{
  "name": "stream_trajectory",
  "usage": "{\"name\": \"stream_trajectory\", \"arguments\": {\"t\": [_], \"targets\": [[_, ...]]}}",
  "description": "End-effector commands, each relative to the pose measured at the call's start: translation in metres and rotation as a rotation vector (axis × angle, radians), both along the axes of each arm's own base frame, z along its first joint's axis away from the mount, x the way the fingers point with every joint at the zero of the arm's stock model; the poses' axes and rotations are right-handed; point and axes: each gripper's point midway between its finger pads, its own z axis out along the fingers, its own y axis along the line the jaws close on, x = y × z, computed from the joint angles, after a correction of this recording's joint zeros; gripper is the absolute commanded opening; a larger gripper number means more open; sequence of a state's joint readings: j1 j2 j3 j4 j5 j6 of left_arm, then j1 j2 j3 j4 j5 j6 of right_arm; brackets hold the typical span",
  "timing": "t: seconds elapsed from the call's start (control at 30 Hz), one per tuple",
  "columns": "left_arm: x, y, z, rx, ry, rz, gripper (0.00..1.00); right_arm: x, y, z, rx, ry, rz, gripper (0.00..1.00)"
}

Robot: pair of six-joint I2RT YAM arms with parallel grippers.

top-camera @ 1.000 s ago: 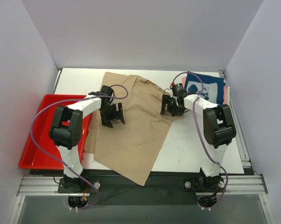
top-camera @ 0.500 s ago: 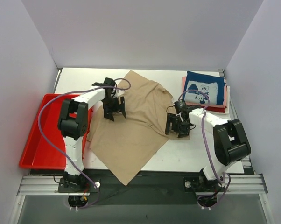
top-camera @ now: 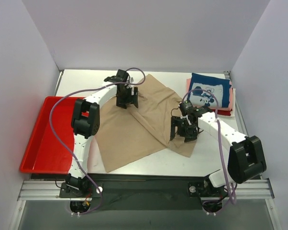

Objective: Fold and stack the t-shirts
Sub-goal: Flatten out the tshirt

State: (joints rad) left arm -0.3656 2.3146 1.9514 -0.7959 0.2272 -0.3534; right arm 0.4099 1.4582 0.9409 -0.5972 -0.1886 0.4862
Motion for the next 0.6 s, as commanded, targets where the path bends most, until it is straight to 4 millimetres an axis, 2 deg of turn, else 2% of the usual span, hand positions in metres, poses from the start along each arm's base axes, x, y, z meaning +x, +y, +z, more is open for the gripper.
{"name": "stream_trajectory", "arguments": {"t": [0.0,0.07,0.1,0.17,0.2,0.23,0.3,0.33,0.37,0.4,0.43,0.5,0.57], "targets": [[0.02,-0.028,0.065,-0.024,-0.176,-0.047,0.87,0.019,0.006,0.049,0.011,-0.109,0.086,0.74],[0.013,-0.028,0.079,-0.02,-0.185,-0.042,0.87,0.033,0.008,0.054,0.007,-0.14,0.13,0.75],[0.002,-0.025,0.085,-0.014,-0.172,-0.036,0.87,0.04,0.01,0.055,0.007,-0.15,0.145,0.75],[-0.012,-0.017,0.08,0.005,-0.142,-0.026,0.87,0.056,0.019,0.047,0.03,-0.147,0.19,0.75],[-0.021,-0.012,0.087,0.009,-0.143,-0.018,0.87,0.061,0.023,0.044,0.039,-0.146,0.204,0.75],[-0.039,0.0,0.065,0.052,-0.083,-0.012,0.87,0.071,0.03,0.034,0.058,-0.137,0.215,0.75],[-0.054,0.013,0.062,0.077,-0.078,0.007,0.87,0.081,0.037,0.025,0.071,-0.136,0.245,0.75],[-0.071,0.022,0.044,0.102,-0.027,0.01,0.87,0.087,0.041,0.014,0.072,-0.124,0.253,0.74],[-0.08,0.027,0.038,0.11,-0.008,0.023,0.87,0.093,0.045,0.013,0.083,-0.133,0.26,0.74],[-0.085,0.03,0.041,0.107,-0.017,0.032,0.87,0.096,0.047,0.003,0.08,-0.112,0.271,0.74],[-0.099,0.037,0.029,0.124,0.023,0.036,0.87,0.1,0.049,-0.001,0.084,-0.113,0.274,0.74],[-0.105,0.043,0.025,0.125,0.022,0.061,0.88,0.103,0.049,-0.008,0.084,-0.103,0.277,0.73],[-0.114,0.057,0.011,0.147,0.061,0.085,0.88,0.103,0.045,-0.019,0.065,-0.079,0.266,0.72]]}}
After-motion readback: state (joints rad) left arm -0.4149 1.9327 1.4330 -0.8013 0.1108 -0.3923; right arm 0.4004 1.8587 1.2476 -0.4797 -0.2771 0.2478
